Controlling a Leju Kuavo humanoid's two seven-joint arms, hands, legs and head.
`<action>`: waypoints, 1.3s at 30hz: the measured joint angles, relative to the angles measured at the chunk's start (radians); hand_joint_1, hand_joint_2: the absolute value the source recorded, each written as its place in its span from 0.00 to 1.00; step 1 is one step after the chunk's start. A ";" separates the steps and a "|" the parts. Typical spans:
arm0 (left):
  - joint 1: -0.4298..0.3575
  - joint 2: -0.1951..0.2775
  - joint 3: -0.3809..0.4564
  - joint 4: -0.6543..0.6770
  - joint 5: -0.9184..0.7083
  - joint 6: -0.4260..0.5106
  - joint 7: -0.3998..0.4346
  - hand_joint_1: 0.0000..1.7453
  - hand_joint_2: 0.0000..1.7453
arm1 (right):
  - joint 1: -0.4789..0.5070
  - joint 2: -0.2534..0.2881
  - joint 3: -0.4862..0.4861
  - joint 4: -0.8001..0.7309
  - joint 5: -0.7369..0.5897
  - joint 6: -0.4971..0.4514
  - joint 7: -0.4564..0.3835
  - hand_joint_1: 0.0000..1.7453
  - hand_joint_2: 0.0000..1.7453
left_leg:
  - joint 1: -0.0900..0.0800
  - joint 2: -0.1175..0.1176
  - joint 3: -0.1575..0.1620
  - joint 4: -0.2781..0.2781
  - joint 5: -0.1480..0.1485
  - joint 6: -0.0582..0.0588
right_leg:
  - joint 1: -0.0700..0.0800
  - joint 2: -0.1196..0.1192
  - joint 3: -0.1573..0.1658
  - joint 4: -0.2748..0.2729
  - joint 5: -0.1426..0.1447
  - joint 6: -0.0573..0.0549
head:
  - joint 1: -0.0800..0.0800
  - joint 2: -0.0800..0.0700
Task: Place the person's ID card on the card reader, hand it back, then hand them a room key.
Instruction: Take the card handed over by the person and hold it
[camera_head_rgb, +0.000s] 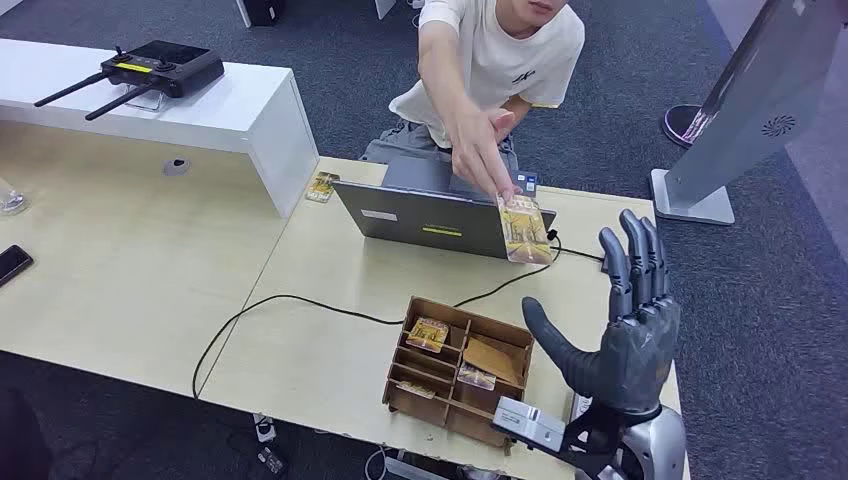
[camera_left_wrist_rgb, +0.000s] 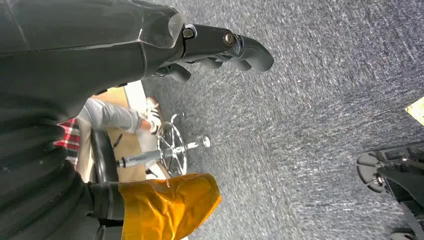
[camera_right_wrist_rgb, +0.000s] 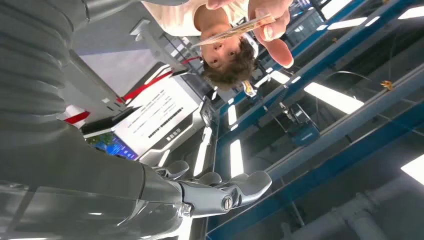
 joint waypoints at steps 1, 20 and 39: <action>-0.001 0.000 -0.001 0.000 -0.002 -0.002 0.001 0.00 1.00 | -0.008 0.001 0.004 0.007 0.004 0.000 0.008 0.00 1.00 | 0.000 0.000 0.000 0.000 0.000 0.000 | 0.000 0.000 0.000 0.000 0.000 0.000 | 0.000 0.000; -0.024 0.006 -0.050 0.000 -0.030 -0.029 0.013 0.00 1.00 | -0.268 0.016 0.089 0.321 0.116 0.057 0.178 0.73 1.00 | 0.000 0.000 0.000 0.000 0.002 -0.001 | 0.000 0.000 0.000 0.000 0.001 -0.002 | 0.000 0.000; -0.017 0.006 -0.051 0.000 -0.026 -0.026 0.000 0.00 1.00 | -0.277 0.031 0.090 0.380 0.116 0.074 0.184 1.00 1.00 | 0.000 -0.001 0.000 0.000 0.002 -0.001 | 0.000 0.000 -0.001 0.000 0.002 -0.002 | 0.000 0.000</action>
